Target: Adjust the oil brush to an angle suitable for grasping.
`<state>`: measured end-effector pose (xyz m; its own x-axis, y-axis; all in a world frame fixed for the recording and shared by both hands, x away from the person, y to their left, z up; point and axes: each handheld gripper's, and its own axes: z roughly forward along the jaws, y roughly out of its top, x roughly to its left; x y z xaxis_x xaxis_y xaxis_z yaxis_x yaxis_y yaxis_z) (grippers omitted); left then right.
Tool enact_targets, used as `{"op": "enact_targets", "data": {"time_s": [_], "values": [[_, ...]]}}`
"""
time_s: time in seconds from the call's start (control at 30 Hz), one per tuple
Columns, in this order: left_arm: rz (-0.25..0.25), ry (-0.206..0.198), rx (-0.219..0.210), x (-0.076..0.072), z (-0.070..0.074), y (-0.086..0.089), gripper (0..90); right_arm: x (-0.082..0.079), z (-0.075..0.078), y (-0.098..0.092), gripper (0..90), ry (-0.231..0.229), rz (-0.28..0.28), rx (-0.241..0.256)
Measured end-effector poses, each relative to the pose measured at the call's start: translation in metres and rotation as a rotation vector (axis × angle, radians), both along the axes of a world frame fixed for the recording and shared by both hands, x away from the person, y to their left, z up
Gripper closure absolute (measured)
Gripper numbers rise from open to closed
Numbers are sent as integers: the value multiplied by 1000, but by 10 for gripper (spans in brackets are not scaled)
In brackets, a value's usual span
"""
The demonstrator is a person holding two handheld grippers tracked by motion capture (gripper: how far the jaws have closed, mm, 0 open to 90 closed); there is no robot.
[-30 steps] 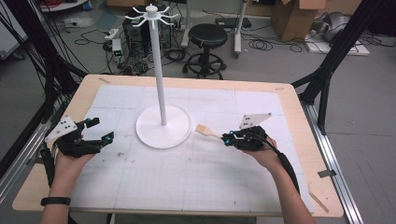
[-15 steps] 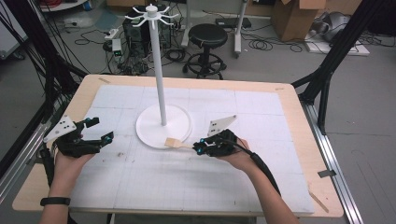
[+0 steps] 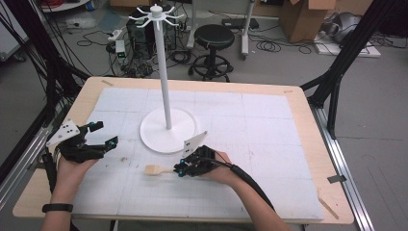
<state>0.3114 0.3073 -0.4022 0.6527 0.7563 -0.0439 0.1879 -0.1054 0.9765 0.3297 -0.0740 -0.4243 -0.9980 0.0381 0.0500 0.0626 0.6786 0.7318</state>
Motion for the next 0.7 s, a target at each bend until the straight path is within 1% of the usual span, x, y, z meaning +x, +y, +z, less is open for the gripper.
{"op": "enact_targets", "data": {"time_s": [0.07,0.1,0.13,0.27,0.4,0.53,0.6,0.63,0.7], "values": [[-2,2,4,0,0,0,143,-2,-4,7,819,-1,15,-17],[-2,2,4,0,0,0,143,-2,-4,7,819,-1,15,-17],[-3,3,4,0,0,0,143,-4,-6,12,819,7,29,-23],[-8,5,7,0,-1,-2,143,-7,-11,20,818,6,50,-28],[-8,8,8,0,-1,-2,143,-8,-13,24,818,4,60,-38],[-8,7,9,0,-1,-2,143,-9,-13,25,816,1,61,-42],[-7,8,8,0,-1,-2,143,-8,-15,25,813,-4,64,-47],[-7,9,12,0,-1,-2,143,-9,-15,25,809,-3,61,-59],[-7,10,12,0,-1,-2,143,-9,-15,25,805,-1,61,-58]]}}
